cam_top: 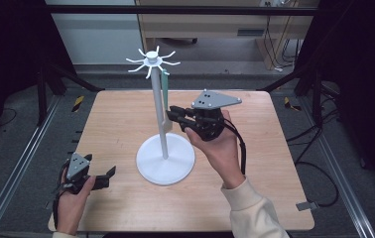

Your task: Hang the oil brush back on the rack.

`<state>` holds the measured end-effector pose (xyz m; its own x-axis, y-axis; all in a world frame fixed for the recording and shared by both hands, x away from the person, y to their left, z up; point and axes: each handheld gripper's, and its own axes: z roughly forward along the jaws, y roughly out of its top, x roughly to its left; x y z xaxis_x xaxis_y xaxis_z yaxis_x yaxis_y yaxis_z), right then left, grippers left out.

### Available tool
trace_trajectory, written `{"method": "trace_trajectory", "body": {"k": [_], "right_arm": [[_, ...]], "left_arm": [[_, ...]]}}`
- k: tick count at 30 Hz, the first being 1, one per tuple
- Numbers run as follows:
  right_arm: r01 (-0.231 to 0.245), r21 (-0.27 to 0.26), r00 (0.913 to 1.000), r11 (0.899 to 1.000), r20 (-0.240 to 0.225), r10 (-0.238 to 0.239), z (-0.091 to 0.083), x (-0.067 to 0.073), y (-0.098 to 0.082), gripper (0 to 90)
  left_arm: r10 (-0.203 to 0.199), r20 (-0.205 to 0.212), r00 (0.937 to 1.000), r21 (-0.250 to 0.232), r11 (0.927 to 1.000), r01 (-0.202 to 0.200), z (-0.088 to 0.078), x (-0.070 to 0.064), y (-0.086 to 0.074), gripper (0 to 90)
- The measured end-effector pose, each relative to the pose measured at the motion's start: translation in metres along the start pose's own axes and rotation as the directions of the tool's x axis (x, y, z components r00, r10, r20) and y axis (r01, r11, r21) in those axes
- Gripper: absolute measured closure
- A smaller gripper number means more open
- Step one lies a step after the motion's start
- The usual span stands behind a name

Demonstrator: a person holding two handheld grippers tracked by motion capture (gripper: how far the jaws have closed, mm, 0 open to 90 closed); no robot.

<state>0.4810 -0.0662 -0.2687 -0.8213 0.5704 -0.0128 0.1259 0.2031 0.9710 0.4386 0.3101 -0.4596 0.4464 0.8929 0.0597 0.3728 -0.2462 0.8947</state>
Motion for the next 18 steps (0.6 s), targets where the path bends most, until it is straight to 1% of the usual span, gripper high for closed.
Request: {"method": "trace_trajectory", "body": {"k": [4, 9, 13, 16, 18], "right_arm": [[0.015, 0.015, 0.9999, 1.0, 0.001, -0.015, -0.001, 0.002, 0.0, 79.0], [0.027, 0.024, 0.9986, 0.999, 0.044, -0.028, -0.007, 0.004, 0.0, 75.3], [0.035, 0.045, 0.9946, 0.998, 0.097, -0.039, -0.012, 0.001, -0.003, 67.6], [0.036, 0.084, 0.9907, 0.996, 0.128, -0.046, -0.012, -0.002, -0.006, 60.5], [0.035, 0.099, 0.9884, 0.994, 0.144, -0.049, -0.012, -0.004, -0.008, 55.4]], "left_arm": [[0.009, 0.002, 1.0, -0.006, 0.9999, -0.009, -0.001, 0.0, 0.002, 2.1], [0.014, 0.006, 0.9999, -0.01, 0.9998, -0.014, -0.002, -0.001, 0.002, 2.1], [0.016, 0.006, 0.9999, -0.012, 0.9998, -0.016, -0.002, -0.001, 0.003, 2.1], [0.016, 0.004, 0.9999, -0.009, 0.9998, -0.016, -0.001, -0.001, 0.003, 2.1], [0.015, 0.004, 0.9999, -0.01, 0.9998, -0.015, -0.001, -0.001, 0.003, 2.1]]}}
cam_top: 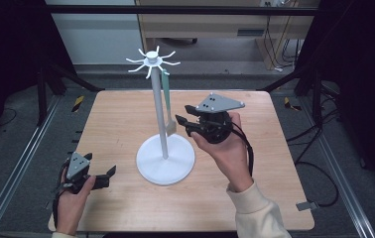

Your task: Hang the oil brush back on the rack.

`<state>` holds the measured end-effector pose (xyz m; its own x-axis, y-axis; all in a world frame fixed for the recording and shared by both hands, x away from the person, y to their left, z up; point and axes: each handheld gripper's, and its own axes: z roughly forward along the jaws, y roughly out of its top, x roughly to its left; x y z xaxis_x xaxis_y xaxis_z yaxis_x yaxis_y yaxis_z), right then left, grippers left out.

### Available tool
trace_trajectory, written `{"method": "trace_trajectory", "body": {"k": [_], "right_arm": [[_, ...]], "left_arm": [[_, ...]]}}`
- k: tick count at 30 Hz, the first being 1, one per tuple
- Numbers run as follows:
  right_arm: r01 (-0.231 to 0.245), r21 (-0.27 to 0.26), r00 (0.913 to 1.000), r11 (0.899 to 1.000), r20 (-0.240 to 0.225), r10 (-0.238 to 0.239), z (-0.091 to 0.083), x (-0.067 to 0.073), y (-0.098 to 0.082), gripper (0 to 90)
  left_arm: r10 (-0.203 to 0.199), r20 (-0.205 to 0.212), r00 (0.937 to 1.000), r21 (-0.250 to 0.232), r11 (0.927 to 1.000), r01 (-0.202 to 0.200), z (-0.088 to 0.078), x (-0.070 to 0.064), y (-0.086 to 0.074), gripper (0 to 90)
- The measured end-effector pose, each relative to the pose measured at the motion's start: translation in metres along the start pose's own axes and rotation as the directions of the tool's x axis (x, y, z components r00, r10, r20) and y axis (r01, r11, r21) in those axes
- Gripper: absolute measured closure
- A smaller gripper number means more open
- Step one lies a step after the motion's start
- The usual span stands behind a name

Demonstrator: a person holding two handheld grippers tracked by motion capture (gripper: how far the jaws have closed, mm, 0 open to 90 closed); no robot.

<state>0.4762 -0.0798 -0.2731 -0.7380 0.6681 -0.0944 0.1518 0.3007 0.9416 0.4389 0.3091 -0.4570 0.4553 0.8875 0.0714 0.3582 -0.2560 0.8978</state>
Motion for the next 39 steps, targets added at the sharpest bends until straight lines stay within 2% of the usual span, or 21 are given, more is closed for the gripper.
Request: {"method": "trace_trajectory", "body": {"k": [6, 9, 12, 15, 22, 25, 29, 31, 33, 35, 39], "right_arm": [[-0.01, 0.031, 0.9982, 0.999, 0.059, 0.008, 0.002, -0.004, -0.003, 29.5], [-0.018, 0.018, 0.9984, 1.0, 0.054, 0.017, 0.0, -0.007, -0.004, 22.3], [-0.008, 0.014, 0.996, 1.0, 0.089, 0.006, -0.004, -0.01, -0.004, 16.3], [-0.005, 0.011, 0.9954, 1.0, 0.096, 0.004, -0.006, -0.014, -0.006, 12.1], [0.012, 0.011, 0.9927, 1.0, 0.12, -0.014, -0.007, -0.022, -0.011, 8.7], [0.003, 0.006, 0.9928, 1.0, 0.12, -0.003, -0.009, -0.025, -0.014, 7.6], [-0.014, -0.014, 0.9887, 1.0, 0.149, 0.016, -0.015, -0.031, -0.015, 7.5], [-0.023, -0.022, 0.9854, 1.0, 0.168, 0.026, -0.018, -0.034, -0.016, 7.5], [-0.036, -0.003, 0.9768, 0.999, 0.211, 0.036, -0.021, -0.038, -0.019, 7.9], [-0.044, -0.005, 0.9684, 0.999, 0.245, 0.044, -0.024, -0.044, -0.022, 8.5], [-0.06, -0.014, 0.9623, 0.998, 0.265, 0.062, -0.029, -0.052, -0.025, 8.6]], "left_arm": [[0.002, -0.002, 1.0, -0.002, 1.0, -0.002, -0.001, 0.0, 0.0, 2.0], [0.003, -0.002, 1.0, 0.001, 1.0, -0.003, 0.0, 0.001, 0.0, 2.0], [0.002, -0.004, 1.0, 0.001, 1.0, -0.002, 0.0, 0.001, 0.0, 2.0], [0.006, -0.008, 0.9999, 0.005, 1.0, -0.006, 0.0, 0.002, 0.0, 1.9], [0.006, -0.009, 0.9999, 0.005, 1.0, -0.006, 0.0, 0.002, 0.0, 1.9], [0.006, -0.012, 0.9999, 0.006, 1.0, -0.006, 0.001, 0.002, 0.0, 1.9], [0.007, -0.014, 0.9999, 0.007, 1.0, -0.007, 0.0, 0.002, 0.0, 1.9], [0.007, -0.014, 0.9999, 0.006, 1.0, -0.007, 0.0, 0.003, 0.0, 1.9], [0.007, -0.014, 0.9999, 0.011, 0.9999, -0.007, 0.001, 0.003, -0.001, 1.9], [0.007, -0.014, 0.9999, 0.008, 0.9999, -0.007, 0.0, 0.003, -0.001, 1.9], [0.006, -0.013, 0.9999, 0.009, 0.9999, -0.006, 0.0, 0.003, -0.001, 1.9]]}}
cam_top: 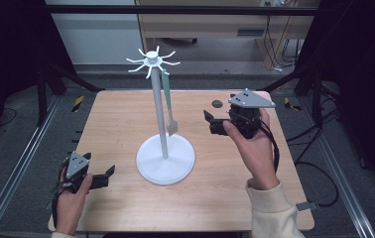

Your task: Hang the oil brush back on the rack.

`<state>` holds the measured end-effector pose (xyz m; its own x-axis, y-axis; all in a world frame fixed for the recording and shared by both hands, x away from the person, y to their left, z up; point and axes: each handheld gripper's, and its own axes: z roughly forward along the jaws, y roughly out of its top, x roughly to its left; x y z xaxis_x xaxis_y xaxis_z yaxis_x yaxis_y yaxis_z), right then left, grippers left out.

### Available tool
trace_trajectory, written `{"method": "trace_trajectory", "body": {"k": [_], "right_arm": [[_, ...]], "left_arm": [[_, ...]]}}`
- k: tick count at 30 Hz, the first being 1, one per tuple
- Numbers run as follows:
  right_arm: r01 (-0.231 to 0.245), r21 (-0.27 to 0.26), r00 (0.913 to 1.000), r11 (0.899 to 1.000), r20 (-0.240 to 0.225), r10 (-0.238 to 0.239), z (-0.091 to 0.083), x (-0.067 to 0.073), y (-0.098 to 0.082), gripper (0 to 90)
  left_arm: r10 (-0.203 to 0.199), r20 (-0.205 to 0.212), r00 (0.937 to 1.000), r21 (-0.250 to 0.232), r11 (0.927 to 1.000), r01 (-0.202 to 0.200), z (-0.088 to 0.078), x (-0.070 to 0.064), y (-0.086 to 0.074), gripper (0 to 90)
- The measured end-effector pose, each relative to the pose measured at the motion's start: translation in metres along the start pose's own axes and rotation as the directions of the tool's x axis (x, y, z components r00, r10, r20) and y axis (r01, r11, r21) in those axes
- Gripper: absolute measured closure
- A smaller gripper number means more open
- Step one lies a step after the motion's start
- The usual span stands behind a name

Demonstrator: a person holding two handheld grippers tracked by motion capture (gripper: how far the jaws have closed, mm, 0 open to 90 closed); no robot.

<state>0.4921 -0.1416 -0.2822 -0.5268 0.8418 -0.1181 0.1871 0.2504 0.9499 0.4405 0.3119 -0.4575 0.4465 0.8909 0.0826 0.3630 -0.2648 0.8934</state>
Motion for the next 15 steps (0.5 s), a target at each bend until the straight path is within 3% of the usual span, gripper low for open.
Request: {"method": "trace_trajectory", "body": {"k": [10, 13, 15], "right_arm": [[-0.017, -0.007, 0.999, 1.0, 0.042, 0.017, -0.007, -0.017, -0.004, 8.6], [-0.018, -0.001, 0.9971, 1.0, 0.073, 0.018, -0.008, -0.024, -0.007, 8.7], [-0.018, 0.008, 0.9954, 1.0, 0.094, 0.018, -0.008, -0.029, -0.01, 8.7]], "left_arm": [[0.002, -0.003, 1.0, -0.001, 1.0, -0.002, 0.0, 0.0, 0.0, 1.8], [0.033, -0.003, 0.9995, -0.005, 0.9994, -0.033, -0.002, 0.0, 0.0, 1.8], [0.027, -0.008, 0.9996, -0.011, 0.9996, -0.027, -0.003, 0.002, 0.0, 1.8]]}}
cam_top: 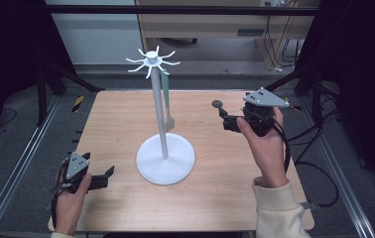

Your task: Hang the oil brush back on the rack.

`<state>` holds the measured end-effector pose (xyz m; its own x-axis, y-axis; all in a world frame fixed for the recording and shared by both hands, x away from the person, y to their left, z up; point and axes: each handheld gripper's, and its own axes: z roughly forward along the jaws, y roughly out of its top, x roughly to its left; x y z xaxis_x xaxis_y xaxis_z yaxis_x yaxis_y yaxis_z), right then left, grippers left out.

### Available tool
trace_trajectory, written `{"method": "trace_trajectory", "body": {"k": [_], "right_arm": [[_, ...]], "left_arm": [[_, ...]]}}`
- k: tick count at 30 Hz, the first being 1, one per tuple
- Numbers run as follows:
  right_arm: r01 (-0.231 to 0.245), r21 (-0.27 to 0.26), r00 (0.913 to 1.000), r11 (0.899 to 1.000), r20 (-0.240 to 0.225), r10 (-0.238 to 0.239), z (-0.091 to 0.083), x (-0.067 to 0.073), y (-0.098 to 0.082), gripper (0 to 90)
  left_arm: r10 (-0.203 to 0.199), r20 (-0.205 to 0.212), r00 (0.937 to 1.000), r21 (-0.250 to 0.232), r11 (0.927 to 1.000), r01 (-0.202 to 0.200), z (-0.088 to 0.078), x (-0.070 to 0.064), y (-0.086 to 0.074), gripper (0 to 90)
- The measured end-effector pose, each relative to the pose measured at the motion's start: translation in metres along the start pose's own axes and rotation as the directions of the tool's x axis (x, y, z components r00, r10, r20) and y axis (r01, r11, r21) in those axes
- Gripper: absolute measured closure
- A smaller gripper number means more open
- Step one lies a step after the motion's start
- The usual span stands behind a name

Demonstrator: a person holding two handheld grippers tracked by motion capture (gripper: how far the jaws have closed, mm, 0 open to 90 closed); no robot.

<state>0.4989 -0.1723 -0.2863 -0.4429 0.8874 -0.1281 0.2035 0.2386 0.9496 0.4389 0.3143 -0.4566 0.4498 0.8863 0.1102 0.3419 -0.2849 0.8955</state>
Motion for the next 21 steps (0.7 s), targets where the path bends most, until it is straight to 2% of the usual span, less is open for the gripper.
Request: {"method": "trace_trajectory", "body": {"k": [4, 7, 11, 16, 21], "right_arm": [[-0.017, 0.017, 0.9998, 1.0, 0.006, 0.017, 0.002, -0.009, -0.007, 8.7], [-0.032, 0.035, 0.9994, 0.999, 0.014, 0.032, 0.005, -0.015, -0.014, 8.7], [-0.055, 0.056, 0.9981, 0.997, 0.03, 0.053, 0.01, -0.025, -0.028, 8.8], [-0.075, 0.104, 0.9963, 0.992, 0.049, 0.07, 0.017, -0.035, -0.048, 8.8], [-0.092, 0.133, 0.9945, 0.987, 0.062, 0.084, 0.023, -0.044, -0.063, 8.8]], "left_arm": [[-0.015, 0.002, 0.9999, 0.023, 0.9996, 0.015, 0.003, 0.0, -0.002, 1.9], [-0.004, 0.003, 1.0, 0.026, 0.9997, 0.004, 0.004, -0.003, -0.001, 2.0], [-0.001, -0.026, 0.9997, 0.059, 0.9982, 0.003, 0.004, -0.001, -0.003, 2.3], [-0.028, -0.045, 0.9986, 0.062, 0.9976, 0.031, 0.002, 0.004, -0.004, 2.7], [-0.019, -0.039, 0.9991, 0.065, 0.9976, 0.021, 0.003, 0.002, -0.004, 2.8]]}}
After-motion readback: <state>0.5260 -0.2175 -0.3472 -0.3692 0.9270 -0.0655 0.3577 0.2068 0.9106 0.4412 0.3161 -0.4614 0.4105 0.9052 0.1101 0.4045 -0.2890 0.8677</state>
